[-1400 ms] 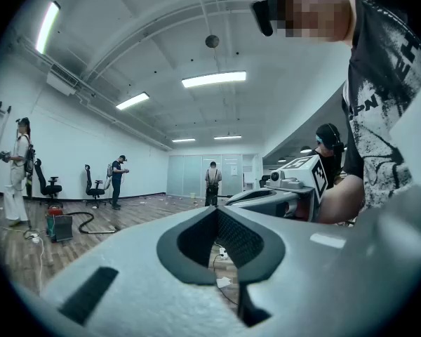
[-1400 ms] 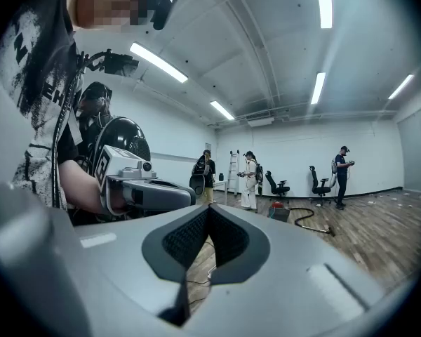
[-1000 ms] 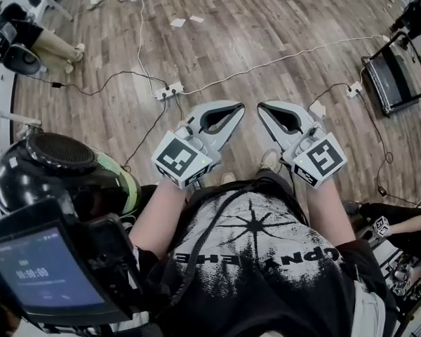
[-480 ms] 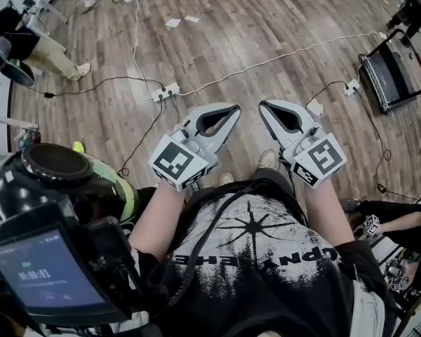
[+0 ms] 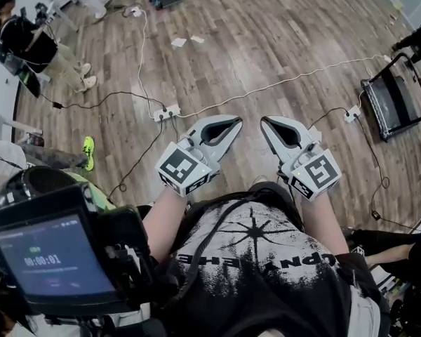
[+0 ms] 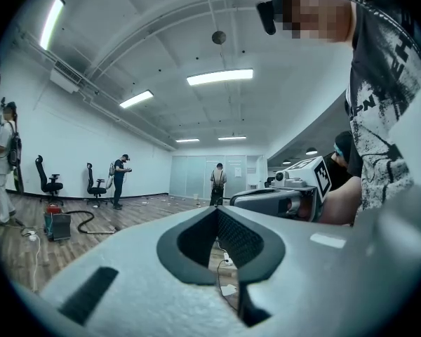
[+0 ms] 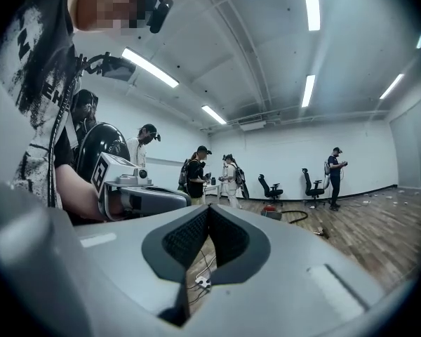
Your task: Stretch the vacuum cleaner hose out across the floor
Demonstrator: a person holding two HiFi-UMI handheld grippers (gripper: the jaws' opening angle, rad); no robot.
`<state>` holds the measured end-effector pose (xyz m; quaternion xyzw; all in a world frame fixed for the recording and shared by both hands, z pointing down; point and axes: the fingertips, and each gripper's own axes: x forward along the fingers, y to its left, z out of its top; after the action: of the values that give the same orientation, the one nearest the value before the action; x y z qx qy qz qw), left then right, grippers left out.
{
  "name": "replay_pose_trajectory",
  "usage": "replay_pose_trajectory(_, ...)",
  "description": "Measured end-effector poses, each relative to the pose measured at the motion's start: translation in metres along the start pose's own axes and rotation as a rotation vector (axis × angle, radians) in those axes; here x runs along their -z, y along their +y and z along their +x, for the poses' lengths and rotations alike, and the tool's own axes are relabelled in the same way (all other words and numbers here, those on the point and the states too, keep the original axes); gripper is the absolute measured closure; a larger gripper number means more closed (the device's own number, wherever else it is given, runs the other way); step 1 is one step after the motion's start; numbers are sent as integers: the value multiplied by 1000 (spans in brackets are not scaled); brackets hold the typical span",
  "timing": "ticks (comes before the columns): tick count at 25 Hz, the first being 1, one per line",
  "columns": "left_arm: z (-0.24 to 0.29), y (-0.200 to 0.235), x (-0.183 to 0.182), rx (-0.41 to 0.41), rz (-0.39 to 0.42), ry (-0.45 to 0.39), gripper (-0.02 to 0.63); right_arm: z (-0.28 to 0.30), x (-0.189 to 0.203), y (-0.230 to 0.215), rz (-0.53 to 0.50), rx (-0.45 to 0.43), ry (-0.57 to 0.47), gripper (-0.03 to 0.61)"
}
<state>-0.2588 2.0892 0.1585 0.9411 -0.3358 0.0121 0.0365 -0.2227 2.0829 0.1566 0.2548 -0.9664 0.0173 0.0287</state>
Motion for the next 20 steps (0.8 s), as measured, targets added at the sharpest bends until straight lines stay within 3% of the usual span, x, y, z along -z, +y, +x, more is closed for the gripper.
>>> replay_pose_trajectory(6,77,19,-15,-21,-19,-50,614,-32,-9,-83,-35,6,-20,572)
replay_pose_trajectory(12,134,34,-25,-51,-25,-43,614,-59,-2,-151,-11,6,3,572)
replay_pose_trajectory(20,189,52,8,6,-37,48,614,-43,20,-209,54,6,8,572)
